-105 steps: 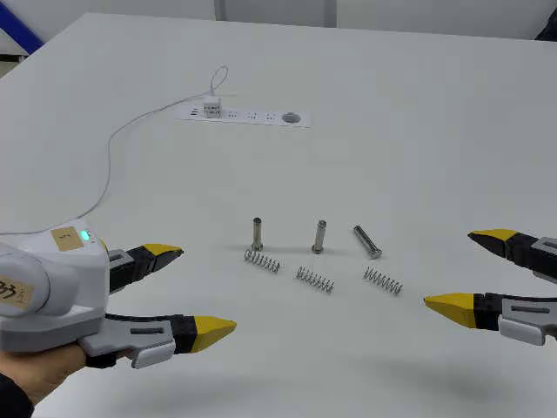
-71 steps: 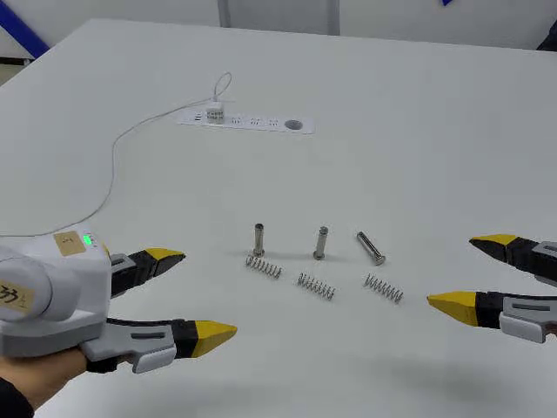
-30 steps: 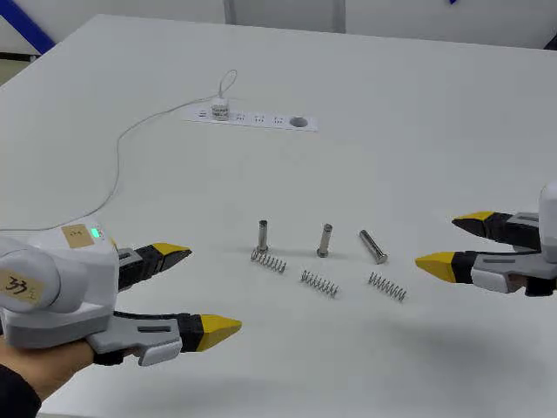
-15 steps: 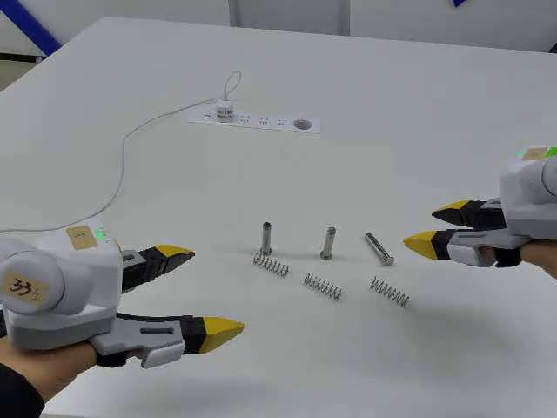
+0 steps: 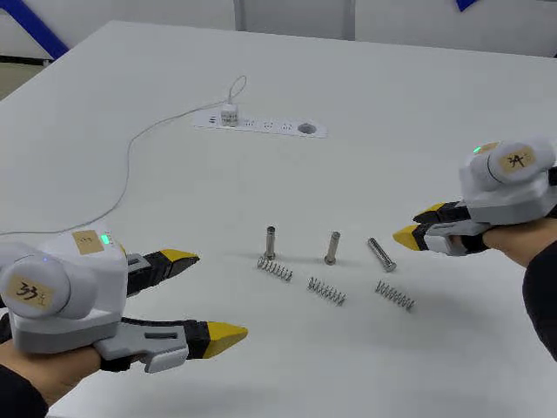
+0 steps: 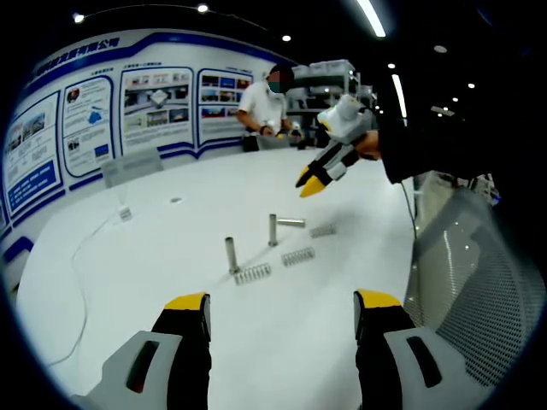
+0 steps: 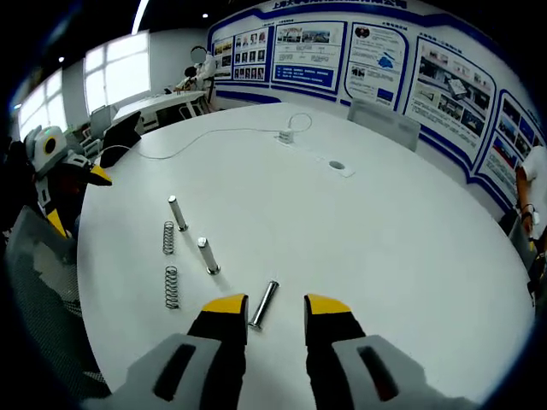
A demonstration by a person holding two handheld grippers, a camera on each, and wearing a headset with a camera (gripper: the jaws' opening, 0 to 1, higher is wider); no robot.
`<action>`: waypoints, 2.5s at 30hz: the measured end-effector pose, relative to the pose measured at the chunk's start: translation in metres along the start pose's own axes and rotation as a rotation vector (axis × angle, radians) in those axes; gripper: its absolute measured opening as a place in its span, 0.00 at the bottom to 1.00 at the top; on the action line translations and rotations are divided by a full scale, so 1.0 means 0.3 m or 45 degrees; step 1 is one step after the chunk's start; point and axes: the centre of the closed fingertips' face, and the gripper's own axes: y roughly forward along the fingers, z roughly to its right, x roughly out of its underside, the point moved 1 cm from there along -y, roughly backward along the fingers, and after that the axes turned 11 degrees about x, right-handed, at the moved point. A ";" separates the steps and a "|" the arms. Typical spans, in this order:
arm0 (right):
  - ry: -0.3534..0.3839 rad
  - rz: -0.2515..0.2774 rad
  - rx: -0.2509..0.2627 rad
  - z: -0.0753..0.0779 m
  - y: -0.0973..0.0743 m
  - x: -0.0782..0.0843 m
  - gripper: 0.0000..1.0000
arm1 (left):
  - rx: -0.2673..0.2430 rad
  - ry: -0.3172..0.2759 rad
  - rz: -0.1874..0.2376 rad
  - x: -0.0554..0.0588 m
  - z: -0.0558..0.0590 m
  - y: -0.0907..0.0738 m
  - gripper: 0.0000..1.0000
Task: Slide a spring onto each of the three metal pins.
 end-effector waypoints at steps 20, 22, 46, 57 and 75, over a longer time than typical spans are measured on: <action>0.049 -0.184 0.019 -0.036 0.149 0.028 0.18 | -0.007 -0.021 -0.006 0.018 -0.002 -0.004 0.68; 0.061 -0.210 0.025 -0.038 0.158 0.035 0.17 | -0.008 -0.024 -0.005 0.021 -0.003 -0.005 0.68; 0.111 -0.414 0.075 -0.062 0.224 0.084 0.10 | -0.020 -0.049 0.001 0.041 -0.008 -0.017 0.67; 0.109 -0.447 0.115 -0.066 0.219 0.085 0.09 | -0.022 -0.039 0.010 0.026 -0.005 -0.021 0.66; 0.139 -0.295 0.139 -0.045 0.087 0.061 0.09 | 0.002 -0.016 0.017 0.001 0.002 -0.009 0.65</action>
